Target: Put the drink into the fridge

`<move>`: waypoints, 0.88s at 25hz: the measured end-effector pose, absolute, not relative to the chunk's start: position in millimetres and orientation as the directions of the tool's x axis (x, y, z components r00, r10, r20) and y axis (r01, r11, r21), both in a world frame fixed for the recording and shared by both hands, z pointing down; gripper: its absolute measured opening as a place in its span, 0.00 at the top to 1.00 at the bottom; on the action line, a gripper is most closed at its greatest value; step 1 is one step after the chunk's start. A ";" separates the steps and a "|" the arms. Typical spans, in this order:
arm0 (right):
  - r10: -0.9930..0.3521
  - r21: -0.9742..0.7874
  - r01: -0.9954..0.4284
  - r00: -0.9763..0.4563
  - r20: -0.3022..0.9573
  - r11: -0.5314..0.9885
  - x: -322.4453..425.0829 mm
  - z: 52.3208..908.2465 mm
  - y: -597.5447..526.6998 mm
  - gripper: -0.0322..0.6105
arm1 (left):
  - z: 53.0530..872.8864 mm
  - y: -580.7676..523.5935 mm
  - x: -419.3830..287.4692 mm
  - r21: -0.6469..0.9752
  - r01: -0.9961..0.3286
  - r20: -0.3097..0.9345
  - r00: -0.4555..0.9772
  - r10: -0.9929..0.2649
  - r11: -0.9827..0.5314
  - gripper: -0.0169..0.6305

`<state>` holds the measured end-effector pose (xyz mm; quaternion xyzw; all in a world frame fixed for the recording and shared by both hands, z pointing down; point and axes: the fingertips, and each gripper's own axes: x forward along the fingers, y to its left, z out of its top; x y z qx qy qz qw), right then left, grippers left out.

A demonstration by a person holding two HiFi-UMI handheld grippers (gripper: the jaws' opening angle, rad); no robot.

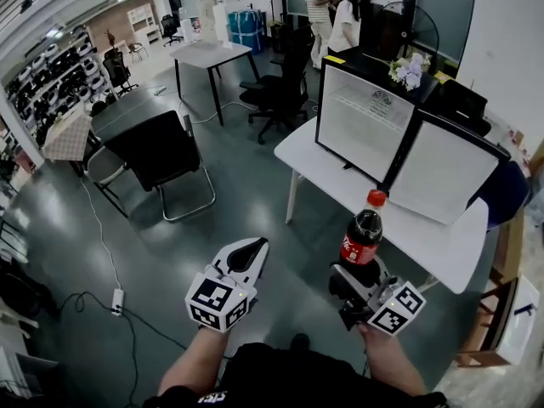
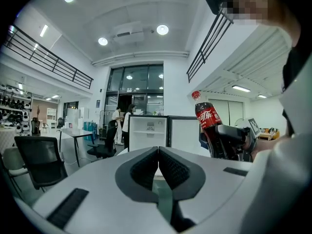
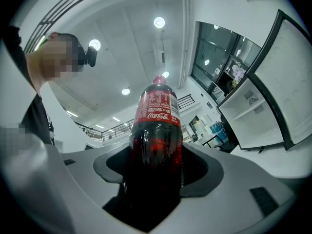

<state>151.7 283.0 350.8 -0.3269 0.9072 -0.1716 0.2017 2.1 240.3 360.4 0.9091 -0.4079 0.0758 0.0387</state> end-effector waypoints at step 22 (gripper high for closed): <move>-0.800 -0.492 -0.637 -0.533 -0.275 0.593 92.1 353.8 68.5 0.49 | 363.0 -2.8 -35.6 -0.023 -0.573 0.121 0.812 -0.572 -0.819 0.95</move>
